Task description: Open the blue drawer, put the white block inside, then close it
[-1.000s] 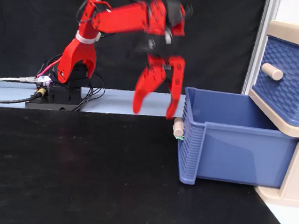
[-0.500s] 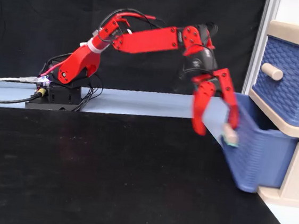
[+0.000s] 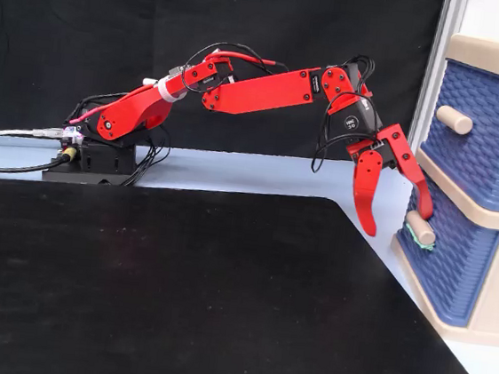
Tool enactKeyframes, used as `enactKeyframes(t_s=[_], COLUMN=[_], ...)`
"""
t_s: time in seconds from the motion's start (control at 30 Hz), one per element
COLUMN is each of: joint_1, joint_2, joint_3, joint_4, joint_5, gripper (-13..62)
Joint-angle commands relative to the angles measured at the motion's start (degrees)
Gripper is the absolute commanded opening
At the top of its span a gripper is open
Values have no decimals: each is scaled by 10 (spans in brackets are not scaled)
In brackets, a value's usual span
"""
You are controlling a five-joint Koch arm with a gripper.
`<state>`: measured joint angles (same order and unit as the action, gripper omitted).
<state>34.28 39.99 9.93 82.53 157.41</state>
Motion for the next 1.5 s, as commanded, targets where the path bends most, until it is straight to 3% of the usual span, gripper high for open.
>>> enactKeyframes(t_s=[0.0, 0.17, 0.27, 0.4, 0.73, 1.0, 1.13, 1.47], joint_1=[53, 205, 320, 385, 585, 609, 608, 606], joint_2=[92, 221, 269, 344, 613, 877, 948, 947], joint_3=[-25, -16, 59, 229, 810, 1250, 1317, 1314], joint_4=[115, 331, 346, 345, 281, 51, 37, 128], joint_5=[-28, -302, -552, -691, -751, -753, -754, -770], gripper=[345, 342, 340, 339, 341, 341, 341, 345])
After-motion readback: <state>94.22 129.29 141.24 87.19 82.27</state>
